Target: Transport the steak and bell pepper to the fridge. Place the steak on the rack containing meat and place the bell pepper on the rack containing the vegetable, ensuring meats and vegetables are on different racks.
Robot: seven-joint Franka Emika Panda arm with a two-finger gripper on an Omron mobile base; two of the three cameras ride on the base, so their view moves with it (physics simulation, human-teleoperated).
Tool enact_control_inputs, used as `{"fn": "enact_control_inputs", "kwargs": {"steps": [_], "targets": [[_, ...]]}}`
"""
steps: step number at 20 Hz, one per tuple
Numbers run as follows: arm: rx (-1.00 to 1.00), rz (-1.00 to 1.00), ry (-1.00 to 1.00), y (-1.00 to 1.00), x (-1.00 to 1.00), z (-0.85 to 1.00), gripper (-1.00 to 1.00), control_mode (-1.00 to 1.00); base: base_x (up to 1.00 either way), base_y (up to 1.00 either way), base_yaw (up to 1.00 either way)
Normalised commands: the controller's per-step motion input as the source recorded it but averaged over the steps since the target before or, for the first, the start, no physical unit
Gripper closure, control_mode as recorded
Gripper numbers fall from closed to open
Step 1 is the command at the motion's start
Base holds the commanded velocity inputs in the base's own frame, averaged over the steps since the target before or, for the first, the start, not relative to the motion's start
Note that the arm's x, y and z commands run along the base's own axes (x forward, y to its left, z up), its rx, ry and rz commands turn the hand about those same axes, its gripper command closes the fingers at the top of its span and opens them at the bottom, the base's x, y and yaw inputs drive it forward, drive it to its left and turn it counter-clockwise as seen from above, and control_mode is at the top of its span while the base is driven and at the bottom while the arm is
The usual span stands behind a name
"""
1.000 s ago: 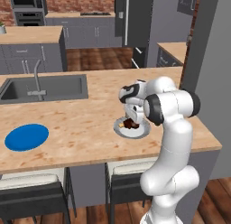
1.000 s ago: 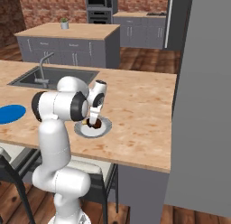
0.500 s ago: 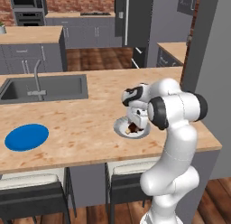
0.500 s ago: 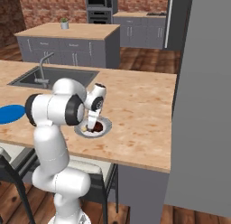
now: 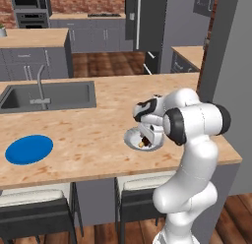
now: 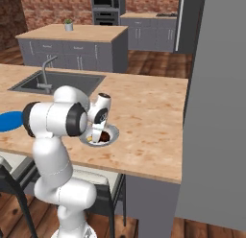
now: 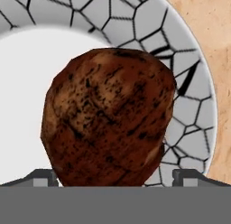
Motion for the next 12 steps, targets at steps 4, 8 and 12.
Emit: {"fn": "enact_control_inputs", "kwargs": {"steps": [4, 8, 12], "targets": [[-0.04, 0.03, -0.22, 0.00, -0.11, -0.17, -1.00, -1.00, 0.00, 0.00, 0.00], [-0.07, 0.12, -0.16, -0.04, -0.05, -0.66, -1.00, -1.00, 0.00, 0.00, 0.00], [-0.01, 0.08, 0.00, -0.16, 0.02, -0.70, -1.00, -1.00, 0.00, 0.00, 0.00]]}}
